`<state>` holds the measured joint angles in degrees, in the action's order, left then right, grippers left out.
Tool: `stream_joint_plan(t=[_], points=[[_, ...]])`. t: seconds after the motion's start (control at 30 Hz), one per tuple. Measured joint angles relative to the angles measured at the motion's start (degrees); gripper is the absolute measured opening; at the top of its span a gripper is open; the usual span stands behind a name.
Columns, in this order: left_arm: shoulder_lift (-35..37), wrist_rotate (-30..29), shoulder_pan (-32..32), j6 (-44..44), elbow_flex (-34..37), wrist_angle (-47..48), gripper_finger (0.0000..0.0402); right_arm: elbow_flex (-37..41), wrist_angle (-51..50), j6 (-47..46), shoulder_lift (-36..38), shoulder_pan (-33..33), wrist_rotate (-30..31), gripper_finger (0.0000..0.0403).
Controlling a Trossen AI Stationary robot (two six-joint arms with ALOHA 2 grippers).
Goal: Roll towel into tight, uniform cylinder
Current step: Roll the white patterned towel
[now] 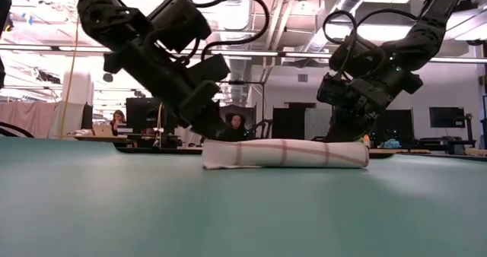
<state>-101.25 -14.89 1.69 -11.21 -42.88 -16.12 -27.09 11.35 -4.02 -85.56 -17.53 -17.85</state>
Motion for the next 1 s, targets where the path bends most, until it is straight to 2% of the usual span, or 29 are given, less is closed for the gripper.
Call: stream_joint_plan(t=[0.37,0.67,0.87,1.0], points=[[0.0,-0.9,0.0,-2.6,3.0,-2.4,0.0000,0.0,0.3,-0.7,0.0,0.8,1.2,0.0002],[-0.8,0.0,0.0,-0.5,3.3,-2.8,0.0000,0.4,8.3,-6.0,0.3,0.1,5.8,0.0003],[-0.9,0.0,0.0,-0.5,3.4,-2.8,0.0000,0.3,13.9,-10.0,3.9,2.1,6.4,0.0003],[-0.9,0.0,0.0,-0.5,3.4,-2.9,0.0000,0.1,20.2,-11.8,7.9,7.3,12.8,0.0003]])
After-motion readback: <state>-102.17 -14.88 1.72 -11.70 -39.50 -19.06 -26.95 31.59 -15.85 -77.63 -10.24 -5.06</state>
